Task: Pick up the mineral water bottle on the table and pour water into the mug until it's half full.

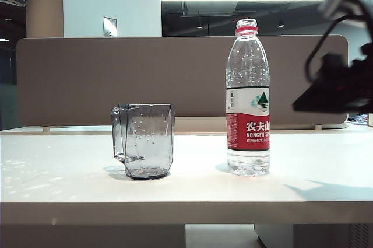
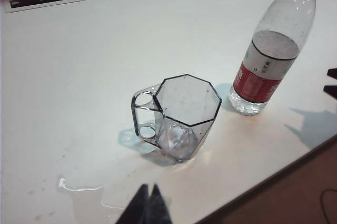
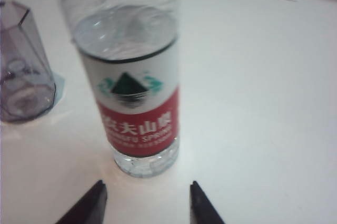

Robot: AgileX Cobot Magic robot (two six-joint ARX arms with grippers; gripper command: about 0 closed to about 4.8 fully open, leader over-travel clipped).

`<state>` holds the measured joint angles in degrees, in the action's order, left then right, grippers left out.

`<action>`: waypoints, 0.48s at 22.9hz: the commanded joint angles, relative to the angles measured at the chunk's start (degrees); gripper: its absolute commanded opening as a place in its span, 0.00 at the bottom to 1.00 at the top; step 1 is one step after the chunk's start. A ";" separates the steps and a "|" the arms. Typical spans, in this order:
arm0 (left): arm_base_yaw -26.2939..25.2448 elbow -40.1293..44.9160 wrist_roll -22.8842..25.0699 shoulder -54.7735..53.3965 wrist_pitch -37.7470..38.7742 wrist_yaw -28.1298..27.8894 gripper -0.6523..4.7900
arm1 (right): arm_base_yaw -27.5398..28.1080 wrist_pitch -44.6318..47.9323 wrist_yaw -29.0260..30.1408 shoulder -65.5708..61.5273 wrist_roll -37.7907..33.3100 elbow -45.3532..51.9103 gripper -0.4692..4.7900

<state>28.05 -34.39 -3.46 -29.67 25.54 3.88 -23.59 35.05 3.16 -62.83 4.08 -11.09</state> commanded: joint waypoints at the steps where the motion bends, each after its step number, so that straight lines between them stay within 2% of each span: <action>1: -0.02 -0.20 0.02 0.07 -0.79 -0.02 0.11 | -2.14 7.43 -5.44 -5.14 1.53 -0.04 0.68; 3: -0.02 -0.20 0.02 0.07 -0.85 -0.02 0.11 | -2.14 13.66 -5.40 -10.21 -1.40 -0.04 0.78; 4: -0.02 -0.20 0.02 0.07 -0.76 -0.02 0.11 | -2.14 17.64 -5.25 -12.76 -3.37 -0.04 0.87; 6: -0.02 -0.20 0.02 0.07 -0.79 -0.04 0.11 | -2.16 23.17 -4.13 -15.80 -4.66 -0.22 0.99; 11: -0.02 -0.20 0.02 0.07 -0.76 -0.02 0.11 | -2.16 27.58 -1.84 -19.93 -6.12 -2.49 1.00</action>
<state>28.05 -34.39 -3.46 -29.67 25.52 3.88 -25.65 60.69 -0.43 -82.24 -1.56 -12.51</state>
